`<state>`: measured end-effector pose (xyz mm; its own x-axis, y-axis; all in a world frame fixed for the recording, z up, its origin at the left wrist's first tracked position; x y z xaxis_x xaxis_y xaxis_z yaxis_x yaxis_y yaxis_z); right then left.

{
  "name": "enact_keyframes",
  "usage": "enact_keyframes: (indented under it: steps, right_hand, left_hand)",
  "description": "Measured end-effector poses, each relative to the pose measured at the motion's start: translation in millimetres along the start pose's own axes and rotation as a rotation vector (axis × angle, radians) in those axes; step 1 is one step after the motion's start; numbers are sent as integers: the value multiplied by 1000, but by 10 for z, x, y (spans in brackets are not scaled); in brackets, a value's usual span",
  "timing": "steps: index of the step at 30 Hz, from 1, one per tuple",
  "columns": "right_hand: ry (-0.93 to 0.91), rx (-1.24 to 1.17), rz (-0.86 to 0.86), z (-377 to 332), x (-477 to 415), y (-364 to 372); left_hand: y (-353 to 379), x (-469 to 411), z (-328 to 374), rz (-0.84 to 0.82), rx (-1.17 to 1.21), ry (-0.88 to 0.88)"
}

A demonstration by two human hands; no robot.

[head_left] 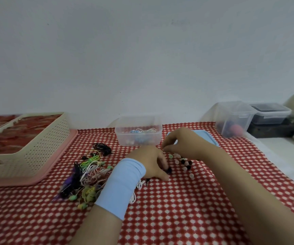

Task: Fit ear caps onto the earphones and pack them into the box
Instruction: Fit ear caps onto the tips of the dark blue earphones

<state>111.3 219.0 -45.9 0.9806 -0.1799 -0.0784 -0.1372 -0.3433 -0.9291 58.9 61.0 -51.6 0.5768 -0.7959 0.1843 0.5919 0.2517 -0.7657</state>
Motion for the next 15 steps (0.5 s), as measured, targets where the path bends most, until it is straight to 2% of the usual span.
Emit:
enact_keyframes:
  steps: [3,7,10,15]
  right_hand:
    - [15,-113,39,81,13,-76]
    - [72,-378,45,111,48,-119]
    - [87,-462,17,111,69,-145]
    - [112,-580,5,98,96,-169]
  left_hand:
    - [11,-30,-14,48,23,24]
    - [-70,-49,-89,135,149,38]
    - [-136,-39,-137,219,305,50]
    - [-149,-26,-180,261,588,55]
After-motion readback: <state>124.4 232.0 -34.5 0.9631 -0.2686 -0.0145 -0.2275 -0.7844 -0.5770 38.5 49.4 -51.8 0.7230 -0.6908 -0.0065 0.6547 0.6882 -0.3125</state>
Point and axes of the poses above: each hand's wrist, its own x-axis away from the middle knuckle, its own y-axis out of the palm, z = x × y, the point moved 1 cm from there along -x, towards the middle knuckle, and after that the axes turned 14 degrees about x, right-handed, at the moved point
